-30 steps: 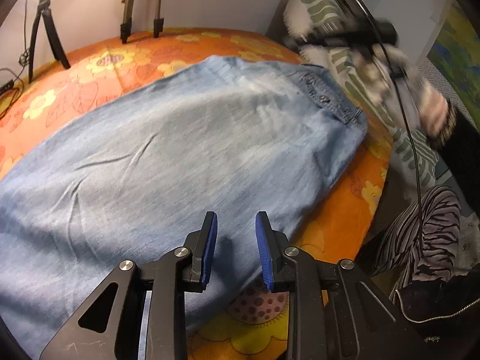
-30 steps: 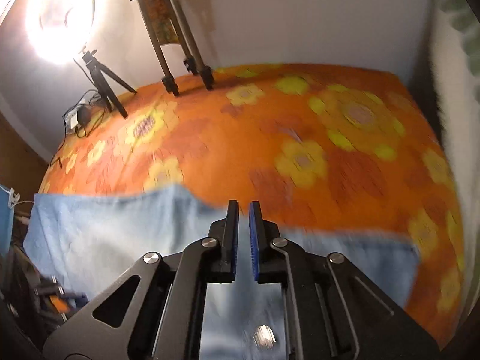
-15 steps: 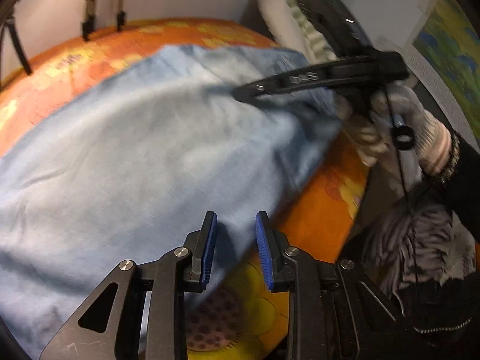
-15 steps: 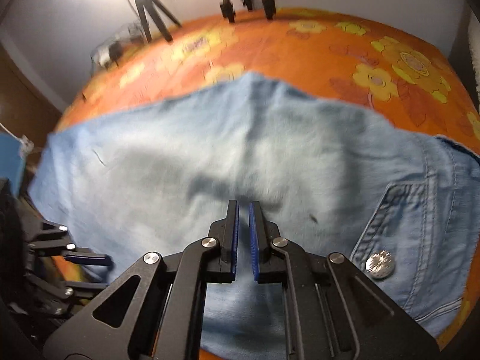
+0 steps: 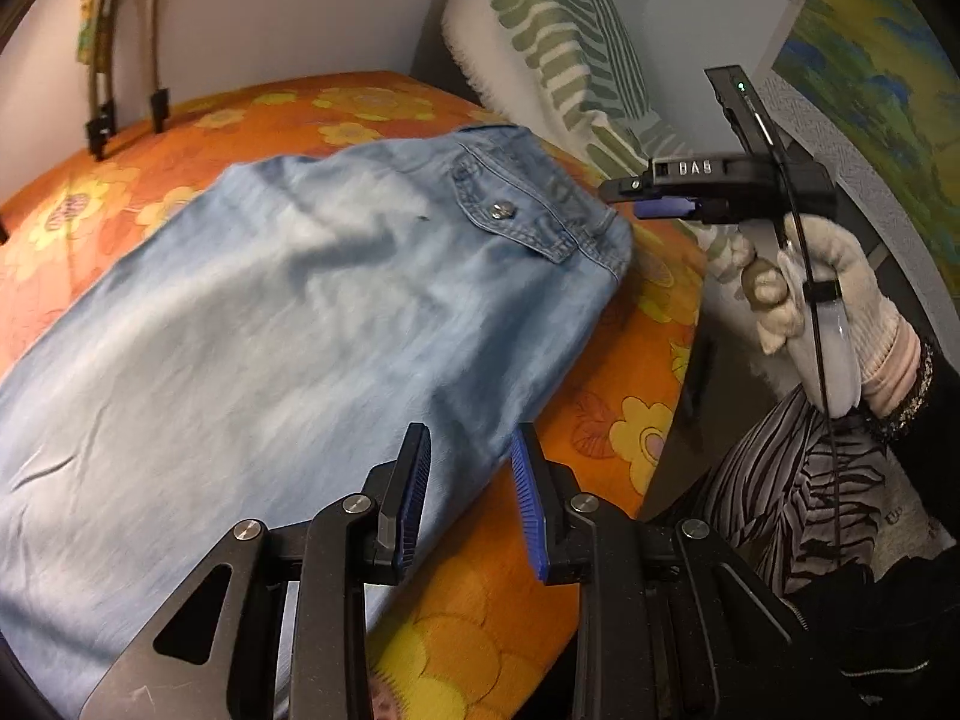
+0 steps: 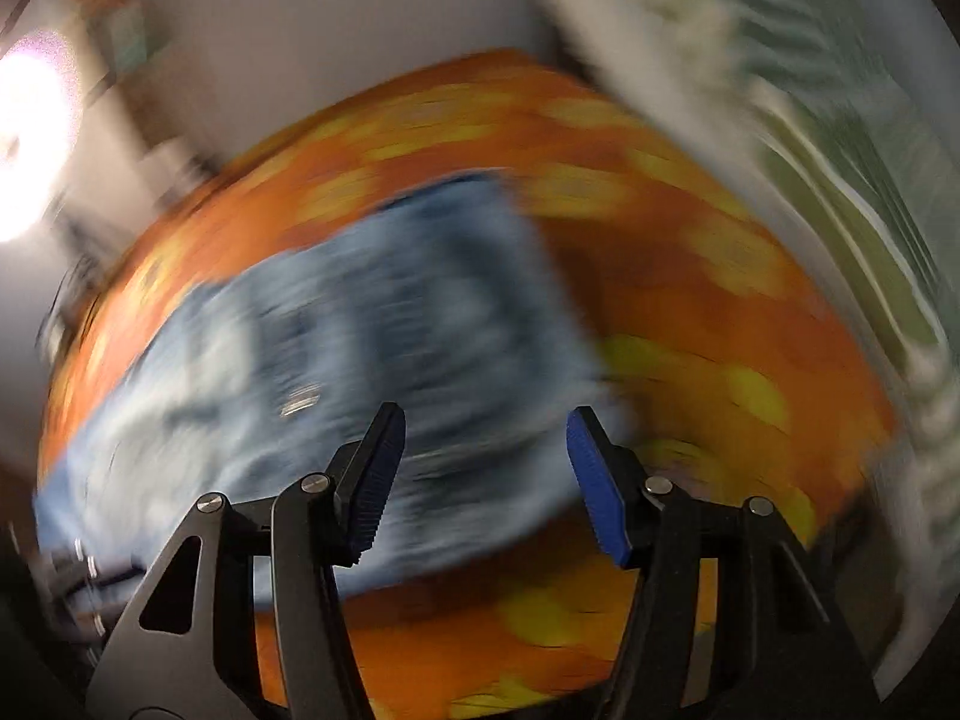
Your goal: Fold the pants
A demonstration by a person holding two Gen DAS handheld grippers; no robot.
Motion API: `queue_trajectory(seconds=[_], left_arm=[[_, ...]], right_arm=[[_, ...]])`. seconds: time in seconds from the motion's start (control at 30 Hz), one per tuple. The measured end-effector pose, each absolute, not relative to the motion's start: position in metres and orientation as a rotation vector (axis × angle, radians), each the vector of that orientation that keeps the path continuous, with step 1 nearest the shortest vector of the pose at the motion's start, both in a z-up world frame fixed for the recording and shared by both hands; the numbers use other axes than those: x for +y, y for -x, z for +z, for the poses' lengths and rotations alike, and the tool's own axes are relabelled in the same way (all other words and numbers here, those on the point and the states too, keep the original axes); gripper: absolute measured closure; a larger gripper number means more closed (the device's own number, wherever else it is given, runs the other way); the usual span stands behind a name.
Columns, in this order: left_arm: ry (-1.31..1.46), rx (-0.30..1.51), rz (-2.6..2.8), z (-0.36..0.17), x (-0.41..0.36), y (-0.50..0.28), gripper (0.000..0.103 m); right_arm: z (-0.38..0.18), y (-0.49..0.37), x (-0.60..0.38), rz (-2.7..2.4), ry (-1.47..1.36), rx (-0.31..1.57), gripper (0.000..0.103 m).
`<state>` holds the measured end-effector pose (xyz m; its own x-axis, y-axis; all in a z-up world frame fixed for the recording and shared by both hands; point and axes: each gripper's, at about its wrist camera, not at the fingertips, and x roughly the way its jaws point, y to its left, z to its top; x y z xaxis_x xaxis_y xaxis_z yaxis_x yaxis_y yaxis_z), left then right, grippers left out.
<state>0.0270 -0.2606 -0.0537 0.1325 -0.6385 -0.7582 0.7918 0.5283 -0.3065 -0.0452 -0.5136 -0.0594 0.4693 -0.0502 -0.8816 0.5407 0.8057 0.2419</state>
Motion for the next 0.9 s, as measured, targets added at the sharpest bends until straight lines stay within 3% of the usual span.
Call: queue_trajectory(seconds=[0.3, 0.33, 0.4, 0.43, 0.47, 0.63, 0.7, 0.77, 0.9], left_arm=[[-0.208, 1.043, -1.044, -0.075, -0.267, -0.026, 0.078], [-0.202, 1.042, -1.044, -0.075, -0.266, -0.026, 0.078], [-0.196, 1.044, -1.046, -0.075, -0.266, -0.025, 0.078], [-0.192, 1.045, -1.047, -0.075, -0.266, -0.026, 0.078], [-0.184, 1.048, -1.049, -0.076, -0.265, -0.026, 0.078], [-0.174, 1.062, -1.06, -0.075, -0.265, -0.025, 0.077], [-0.159, 1.06, -1.049, -0.07, -0.258, -0.024, 0.075], [-0.109, 1.046, -1.02, -0.061, -0.239, -0.024, 0.075], [-0.02, 0.986, -0.902, -0.034, -0.178, -0.024, 0.075]], right_arm=[[-0.096, 0.051, -0.549, -0.392, -0.771, 1.064, 0.045], [-0.096, 0.049, -0.547, -0.402, -0.755, 1.052, 0.049], [-0.095, 0.042, -0.537, -0.406, -0.701, 1.059, 0.078], [-0.094, 0.039, -0.534, -0.392, -0.687, 1.062, 0.087], [-0.093, 0.035, -0.528, -0.369, -0.681, 1.067, 0.089], [-0.069, 0.027, -0.51, -0.444, -0.44, 1.052, 0.091], [-0.071, 0.021, -0.508, -0.446, -0.417, 1.092, 0.085], [-0.06, 0.023, -0.507, -0.464, -0.392, 1.078, 0.07], [-0.03, 0.024, -0.495, -0.45, -0.339, 0.994, 0.067]])
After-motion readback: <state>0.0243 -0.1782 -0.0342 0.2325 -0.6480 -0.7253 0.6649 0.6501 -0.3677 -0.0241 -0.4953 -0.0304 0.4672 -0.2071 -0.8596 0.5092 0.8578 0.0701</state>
